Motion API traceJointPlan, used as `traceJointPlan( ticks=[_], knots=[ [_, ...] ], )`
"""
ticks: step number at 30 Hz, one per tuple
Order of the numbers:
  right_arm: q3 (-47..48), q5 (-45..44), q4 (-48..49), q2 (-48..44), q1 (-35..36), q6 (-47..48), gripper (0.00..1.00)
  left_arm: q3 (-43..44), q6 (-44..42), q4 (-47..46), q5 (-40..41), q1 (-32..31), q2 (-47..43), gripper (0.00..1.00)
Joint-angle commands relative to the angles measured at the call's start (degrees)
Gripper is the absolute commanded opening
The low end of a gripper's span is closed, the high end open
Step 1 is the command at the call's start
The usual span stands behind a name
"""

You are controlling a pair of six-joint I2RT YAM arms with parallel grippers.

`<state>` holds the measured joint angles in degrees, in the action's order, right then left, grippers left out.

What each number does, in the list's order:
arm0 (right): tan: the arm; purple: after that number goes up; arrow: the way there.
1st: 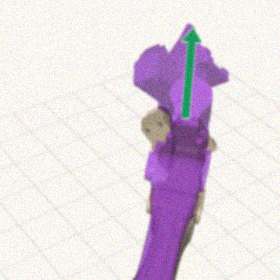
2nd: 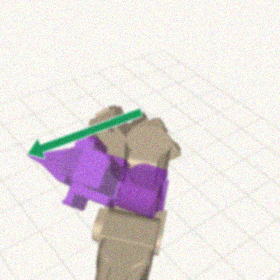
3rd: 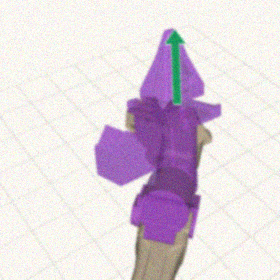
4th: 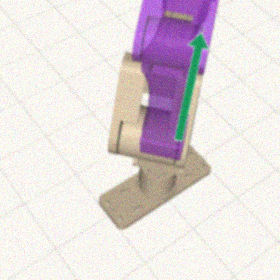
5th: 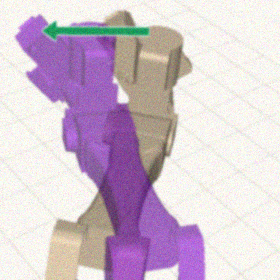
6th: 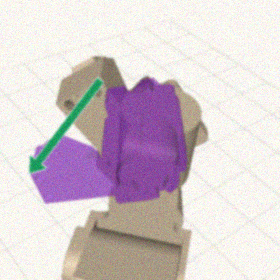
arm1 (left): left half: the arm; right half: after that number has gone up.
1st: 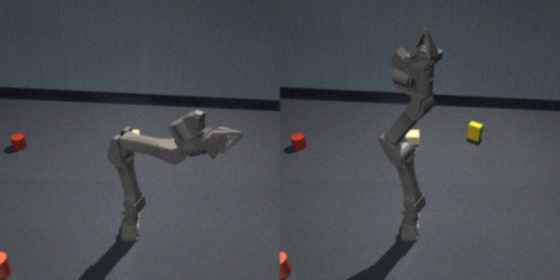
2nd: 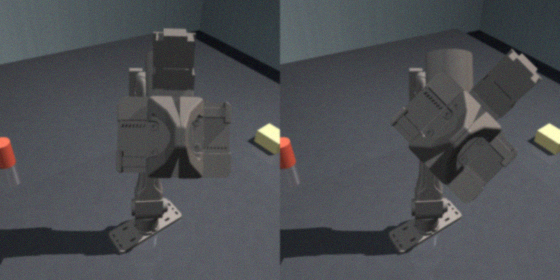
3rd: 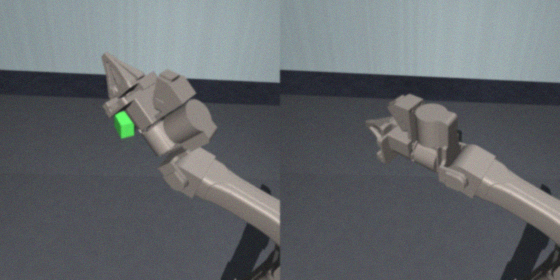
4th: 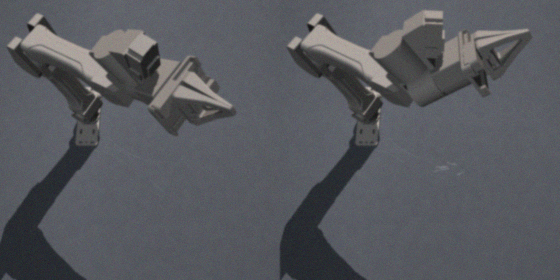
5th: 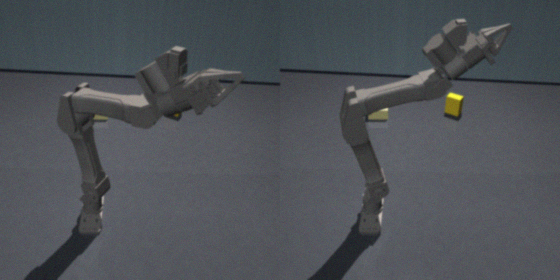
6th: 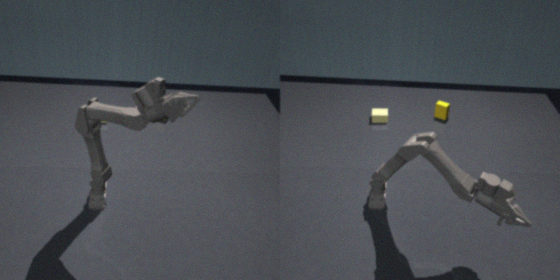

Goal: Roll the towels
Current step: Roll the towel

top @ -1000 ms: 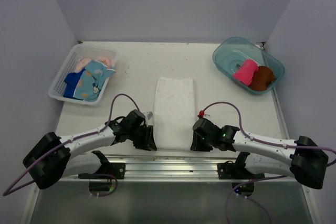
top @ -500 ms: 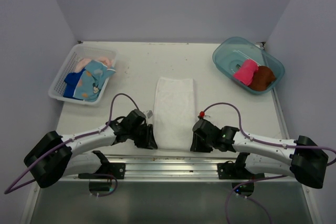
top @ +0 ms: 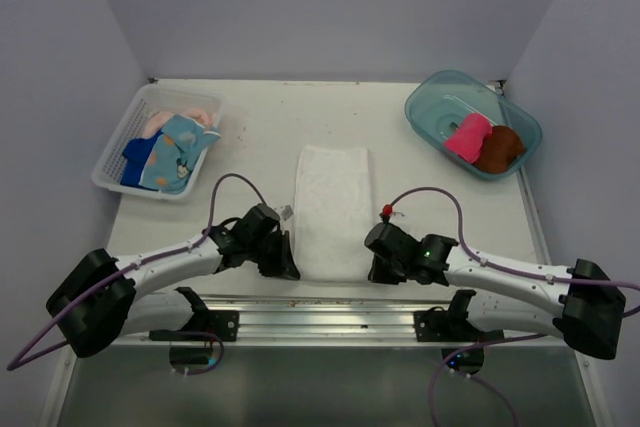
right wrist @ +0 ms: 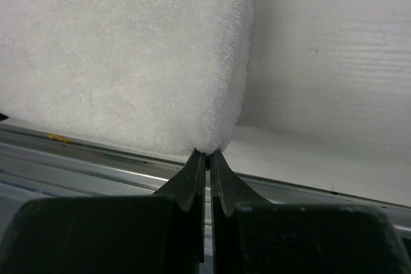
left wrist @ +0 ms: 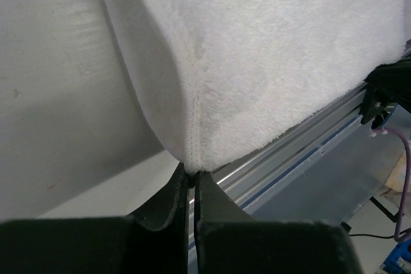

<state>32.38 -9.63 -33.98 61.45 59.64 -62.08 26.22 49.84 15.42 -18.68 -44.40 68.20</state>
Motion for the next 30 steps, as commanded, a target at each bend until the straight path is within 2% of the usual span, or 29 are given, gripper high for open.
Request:
traceJointPlan(
  ticks=[1, 6, 10, 15, 23, 30],
  knots=[
    [3.7, -6.6, -6.1, -2.3, 0.1, -1.5, 0.0, 5.5, -1.1, 2.3, 1.3, -0.2, -1.4, 0.0],
    [7.5, -9.3, -8.8, -3.0, 0.1, -0.5, 0.0, 9.5, -1.6, 5.9, 1.9, -0.2, -0.8, 0.0],
    [11.1, -13.1, -10.0, -2.4, -0.1, 0.8, 0.0, 15.9, -2.9, 9.2, 2.9, 0.5, 1.4, 0.0],
    [17.5, -15.1, -11.5, 2.8, -2.9, 4.8, 0.0, 20.4, -4.1, 9.5, 1.8, 3.7, 4.5, 0.0],
    [20.4, -14.5, -5.8, 8.4, -10.1, 11.8, 0.0, 28.0, -6.3, 9.5, 2.1, 10.4, 13.4, 0.0],
    [23.2, -13.0, -1.7, 14.5, -14.9, 17.7, 0.0, 33.2, -8.0, 10.8, 4.2, 12.2, 18.9, 0.0]
  ],
)
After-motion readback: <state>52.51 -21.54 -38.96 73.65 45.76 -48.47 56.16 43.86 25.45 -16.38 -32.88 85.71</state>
